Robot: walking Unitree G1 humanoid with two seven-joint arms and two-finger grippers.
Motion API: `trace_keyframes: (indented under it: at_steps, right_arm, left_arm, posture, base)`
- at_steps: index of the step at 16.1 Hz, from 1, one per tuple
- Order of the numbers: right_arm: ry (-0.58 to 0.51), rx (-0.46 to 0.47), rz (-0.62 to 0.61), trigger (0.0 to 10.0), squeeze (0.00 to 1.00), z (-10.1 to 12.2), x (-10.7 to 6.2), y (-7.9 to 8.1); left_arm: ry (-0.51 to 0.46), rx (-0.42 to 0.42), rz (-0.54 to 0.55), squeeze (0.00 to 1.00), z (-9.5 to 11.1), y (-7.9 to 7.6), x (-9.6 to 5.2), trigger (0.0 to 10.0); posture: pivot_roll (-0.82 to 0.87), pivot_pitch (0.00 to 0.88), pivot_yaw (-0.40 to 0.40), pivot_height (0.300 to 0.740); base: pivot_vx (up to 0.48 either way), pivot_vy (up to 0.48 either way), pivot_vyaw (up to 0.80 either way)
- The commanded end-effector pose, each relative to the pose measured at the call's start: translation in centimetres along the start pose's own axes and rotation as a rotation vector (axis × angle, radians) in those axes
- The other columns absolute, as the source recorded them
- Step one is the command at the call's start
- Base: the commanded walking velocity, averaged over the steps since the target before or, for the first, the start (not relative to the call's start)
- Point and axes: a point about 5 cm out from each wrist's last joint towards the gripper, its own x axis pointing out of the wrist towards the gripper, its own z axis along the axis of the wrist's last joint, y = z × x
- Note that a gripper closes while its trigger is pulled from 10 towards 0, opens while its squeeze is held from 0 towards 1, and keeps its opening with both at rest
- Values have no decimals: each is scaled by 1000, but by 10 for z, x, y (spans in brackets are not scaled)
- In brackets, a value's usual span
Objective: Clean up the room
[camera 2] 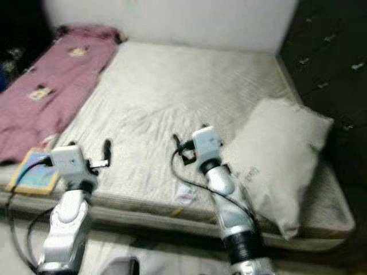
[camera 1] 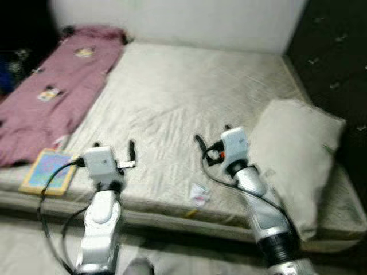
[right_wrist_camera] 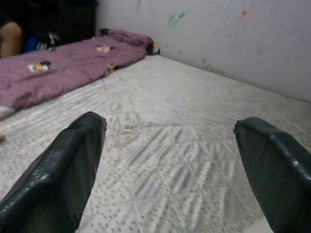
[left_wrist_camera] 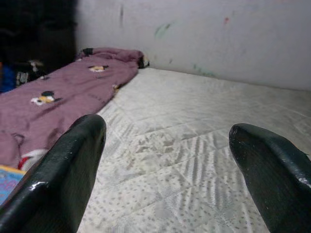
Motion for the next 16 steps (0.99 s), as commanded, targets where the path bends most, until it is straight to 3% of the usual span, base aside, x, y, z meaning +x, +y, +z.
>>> trace_keyframes:
  at_steps: [1,12,16]
  right_arm:
    - [-7,15,-7,10000,0,2,1,-1]
    - [3,53,-34,10000,0,-3,-2,-4]
    - [12,58,-45,10000,0,-4,-2,-6]
  left_arm:
    - [-4,11,-7,0,2,2,1,10000]
    - [-1,-24,-33,0,0,3,-2,10000]
    - [18,-26,-8,0,-2,6,-2,10000]
  posture:
    - [-12,0,-63,740]
    - [-8,0,-61,740]
    - [-10,0,-62,740]
  base:
    - [0,0,0]
    - [0,0,0]
    - [0,0,-302]
